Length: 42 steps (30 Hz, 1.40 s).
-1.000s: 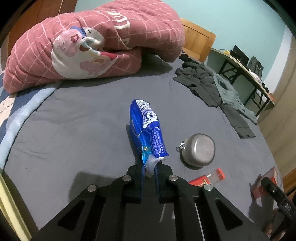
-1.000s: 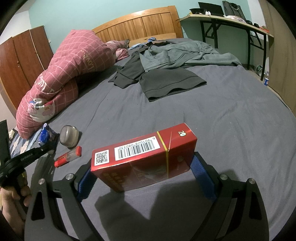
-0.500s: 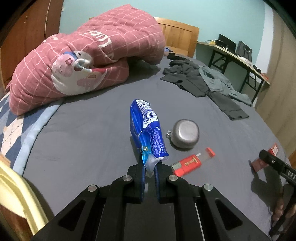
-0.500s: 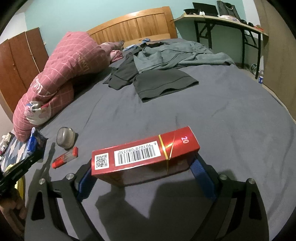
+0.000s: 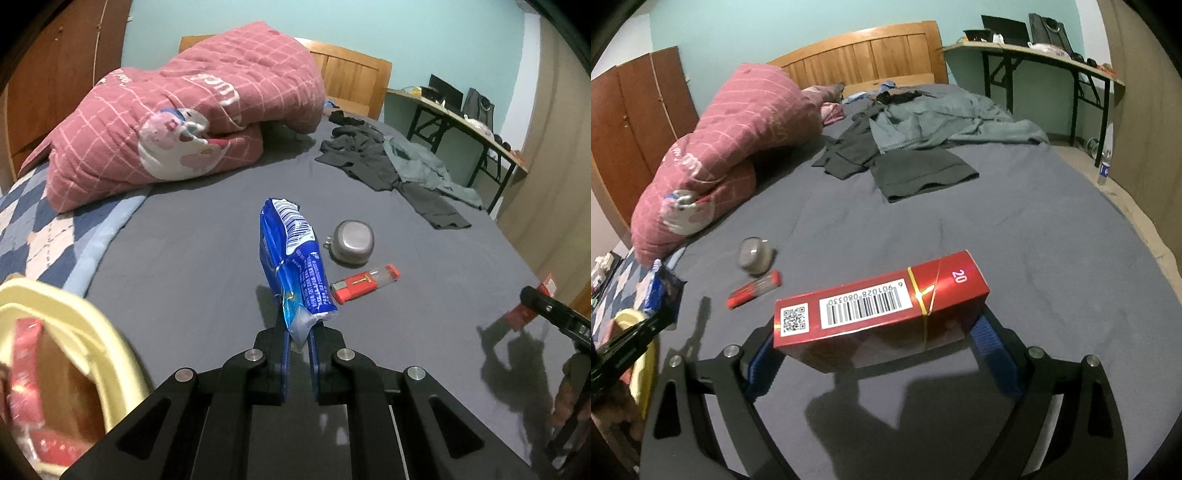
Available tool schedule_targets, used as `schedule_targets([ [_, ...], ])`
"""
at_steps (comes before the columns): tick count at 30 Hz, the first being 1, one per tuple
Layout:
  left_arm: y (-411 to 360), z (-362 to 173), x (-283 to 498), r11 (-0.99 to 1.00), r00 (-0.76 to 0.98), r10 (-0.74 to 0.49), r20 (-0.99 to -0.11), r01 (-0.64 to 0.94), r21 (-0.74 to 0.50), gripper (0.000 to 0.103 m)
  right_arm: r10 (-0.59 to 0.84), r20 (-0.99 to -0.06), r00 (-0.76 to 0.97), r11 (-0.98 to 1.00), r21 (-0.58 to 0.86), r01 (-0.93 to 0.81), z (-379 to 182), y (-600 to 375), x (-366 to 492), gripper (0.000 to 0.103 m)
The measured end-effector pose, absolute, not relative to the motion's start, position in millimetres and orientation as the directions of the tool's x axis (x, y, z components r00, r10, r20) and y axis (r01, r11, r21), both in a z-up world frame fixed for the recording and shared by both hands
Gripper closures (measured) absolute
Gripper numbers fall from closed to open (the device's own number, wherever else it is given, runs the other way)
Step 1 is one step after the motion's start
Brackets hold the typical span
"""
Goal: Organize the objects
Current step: 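Lift the milk carton with the left tool while the right tool holds its pack, then carry the milk carton and red pack over the yellow tray with both tools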
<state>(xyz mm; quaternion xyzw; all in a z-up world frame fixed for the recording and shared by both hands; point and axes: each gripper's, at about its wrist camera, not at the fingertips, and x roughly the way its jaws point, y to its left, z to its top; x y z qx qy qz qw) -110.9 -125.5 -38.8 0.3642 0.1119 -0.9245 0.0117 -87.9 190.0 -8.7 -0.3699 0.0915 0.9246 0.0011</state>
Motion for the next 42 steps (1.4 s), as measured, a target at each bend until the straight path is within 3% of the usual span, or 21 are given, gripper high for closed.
schedule_targets([
  [10,-129.7,26.7,-39.6,-0.979,-0.766,0.030,-0.642,0.108,-0.175,0.096,-0.037,-0.642,-0.766,-0.988,0.139,-0.069,61.7,177.7,-35.1,0.011],
  [16,-131.0,49.3,-4.6,-0.983,-0.784,0.027,-0.620,0.094,-0.161,0.096,-0.046,-0.640,-0.767,-0.989,0.137,-0.055,70.7,162.7,-22.7,0.011],
  [26,-174.5,53.0,28.1,-0.969,-0.781,0.007,-0.625,0.149,-0.196,0.096,-0.109,-0.658,-0.745,-0.989,0.144,0.017,57.8,110.4,-27.3,0.011],
  [42,-289.4,49.2,105.4,-0.924,-0.736,-0.135,-0.663,0.334,-0.184,0.096,-0.308,-0.697,-0.648,-0.948,0.170,0.267,8.5,-71.4,-42.9,0.011],
])
